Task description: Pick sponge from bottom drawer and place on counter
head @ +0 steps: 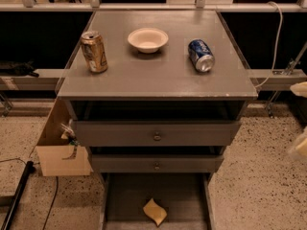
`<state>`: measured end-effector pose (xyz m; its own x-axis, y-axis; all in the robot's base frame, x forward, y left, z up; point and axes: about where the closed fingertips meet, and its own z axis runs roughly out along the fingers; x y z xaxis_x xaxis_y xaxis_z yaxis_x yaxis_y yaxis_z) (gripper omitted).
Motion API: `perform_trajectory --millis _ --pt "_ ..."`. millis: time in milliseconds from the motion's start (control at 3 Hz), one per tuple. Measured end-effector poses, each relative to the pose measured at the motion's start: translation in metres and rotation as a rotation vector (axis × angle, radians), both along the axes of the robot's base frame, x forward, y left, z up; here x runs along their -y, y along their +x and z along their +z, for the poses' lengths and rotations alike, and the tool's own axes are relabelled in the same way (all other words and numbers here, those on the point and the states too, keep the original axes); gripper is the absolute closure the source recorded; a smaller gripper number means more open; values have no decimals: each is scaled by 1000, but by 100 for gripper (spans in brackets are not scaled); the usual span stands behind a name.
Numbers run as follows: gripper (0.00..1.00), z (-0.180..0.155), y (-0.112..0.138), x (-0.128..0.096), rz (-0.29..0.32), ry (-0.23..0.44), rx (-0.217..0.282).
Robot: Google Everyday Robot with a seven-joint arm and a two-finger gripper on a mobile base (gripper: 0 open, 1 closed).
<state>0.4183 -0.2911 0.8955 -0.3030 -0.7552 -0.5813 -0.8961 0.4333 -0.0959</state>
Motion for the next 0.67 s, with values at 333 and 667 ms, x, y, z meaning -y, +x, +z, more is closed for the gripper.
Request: perform_trajectory --millis 333,667 --pt "0 -50 2 -36 23 9 -62" --pt "0 -94 -1 -65 56 17 -118"
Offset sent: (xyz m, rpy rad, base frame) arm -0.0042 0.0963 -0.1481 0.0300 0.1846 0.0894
